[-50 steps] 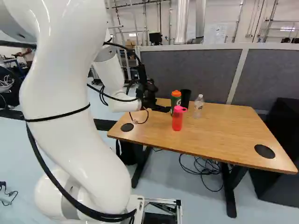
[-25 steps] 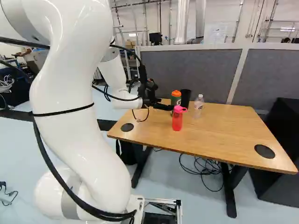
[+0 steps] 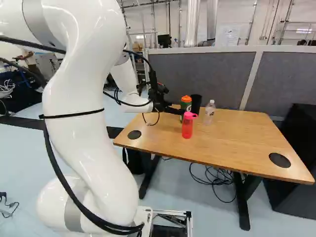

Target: Pick up the green bottle from the table

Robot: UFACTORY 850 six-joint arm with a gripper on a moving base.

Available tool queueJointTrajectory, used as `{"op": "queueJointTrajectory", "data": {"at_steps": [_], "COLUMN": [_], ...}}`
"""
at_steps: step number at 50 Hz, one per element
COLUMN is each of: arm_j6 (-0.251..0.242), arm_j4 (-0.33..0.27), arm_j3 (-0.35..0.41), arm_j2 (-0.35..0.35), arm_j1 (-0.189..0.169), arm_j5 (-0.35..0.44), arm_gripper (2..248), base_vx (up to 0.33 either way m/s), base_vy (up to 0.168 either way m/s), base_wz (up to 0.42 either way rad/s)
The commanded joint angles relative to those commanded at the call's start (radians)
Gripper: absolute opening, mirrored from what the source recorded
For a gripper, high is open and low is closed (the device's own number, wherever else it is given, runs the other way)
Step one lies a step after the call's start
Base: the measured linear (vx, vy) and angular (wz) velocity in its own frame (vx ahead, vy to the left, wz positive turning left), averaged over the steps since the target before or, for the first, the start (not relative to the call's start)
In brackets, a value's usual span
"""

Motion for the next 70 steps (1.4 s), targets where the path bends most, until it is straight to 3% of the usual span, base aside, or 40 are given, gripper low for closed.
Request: {"op": "queueJointTrajectory", "data": {"at_steps": [37,38,43,44,48,49,53,54,70], "arm_j6": [0.0,0.0,0.0,0.0,0.0,0.0,0.0,0.0,0.0], "arm_j4": [0.0,0.0,0.0,0.0,0.0,0.0,0.0,0.0,0.0], "arm_j3": [-0.125,-0.126,-0.127,-0.127,-0.127,-0.127,-0.127,-0.127,-0.123], "arm_j2": [-0.094,-0.094,-0.095,-0.095,-0.095,-0.095,-0.095,-0.095,-0.071], "arm_j1": [-0.056,-0.056,-0.056,-0.056,-0.056,-0.056,-0.056,-0.056,-0.057], "arm_j5": [0.0,0.0,0.0,0.0,0.0,0.0,0.0,0.0,0.0], "arm_gripper": [247,216,216,178,178,140,140,115,113], "base_vx": [0.0,0.0,0.0,0.0,0.0,0.0,0.0,0.0,0.0], "base_vy": [0.0,0.0,0.0,0.0,0.0,0.0,0.0,0.0,0.0], "base_wz": [0.0,0.0,0.0,0.0,0.0,0.0,0.0,0.0,0.0]}}
